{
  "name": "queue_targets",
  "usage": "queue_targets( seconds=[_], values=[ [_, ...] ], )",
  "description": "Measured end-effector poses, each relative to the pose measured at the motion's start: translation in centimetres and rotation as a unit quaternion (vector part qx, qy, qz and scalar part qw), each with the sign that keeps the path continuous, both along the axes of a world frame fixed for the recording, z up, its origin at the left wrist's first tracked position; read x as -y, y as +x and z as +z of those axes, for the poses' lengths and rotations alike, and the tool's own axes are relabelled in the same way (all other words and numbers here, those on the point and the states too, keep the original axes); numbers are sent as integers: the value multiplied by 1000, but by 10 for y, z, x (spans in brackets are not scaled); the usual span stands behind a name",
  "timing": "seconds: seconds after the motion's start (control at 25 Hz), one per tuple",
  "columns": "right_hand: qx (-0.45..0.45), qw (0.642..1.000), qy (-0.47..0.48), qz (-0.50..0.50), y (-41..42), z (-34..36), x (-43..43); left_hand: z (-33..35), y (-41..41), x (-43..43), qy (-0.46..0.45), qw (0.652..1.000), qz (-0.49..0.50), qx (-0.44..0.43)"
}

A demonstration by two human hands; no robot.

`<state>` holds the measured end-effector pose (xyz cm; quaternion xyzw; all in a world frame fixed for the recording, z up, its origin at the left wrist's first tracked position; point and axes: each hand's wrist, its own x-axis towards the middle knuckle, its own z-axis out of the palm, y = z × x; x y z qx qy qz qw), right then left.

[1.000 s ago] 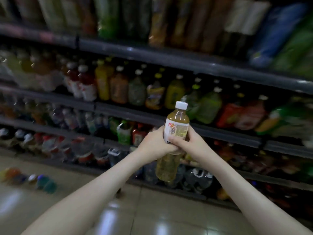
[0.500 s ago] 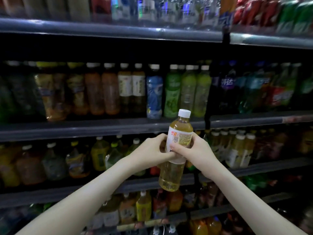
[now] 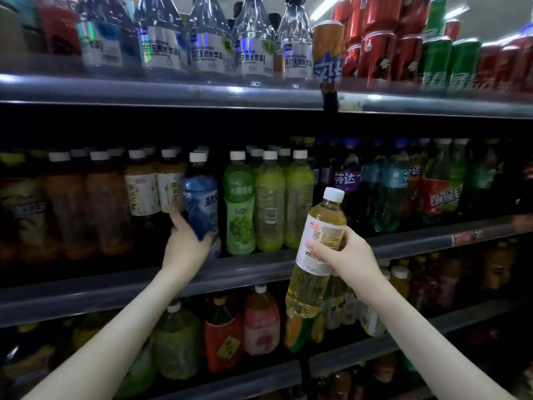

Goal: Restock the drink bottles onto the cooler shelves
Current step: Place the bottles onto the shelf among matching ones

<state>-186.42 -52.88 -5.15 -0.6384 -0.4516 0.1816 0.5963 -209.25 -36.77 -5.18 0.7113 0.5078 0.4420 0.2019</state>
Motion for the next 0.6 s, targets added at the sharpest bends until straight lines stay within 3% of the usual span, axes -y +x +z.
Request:
queue_targets(
  seconds=[0.24,0.36,0.48,0.6],
  values=[
    [10,999,-9,39,28,6,-24,-7,15,-12,18,997,54,-47],
    [14,998,-2,60,33,5,-31,-15,22,-3,23,998,54,-15],
    [18,997,4,69,35,1,-33,-30,32,17,144,983,76,-89],
    [5,998,1,67,40,-11,-31,-41,43,39,278,944,13,-176]
  ],
)
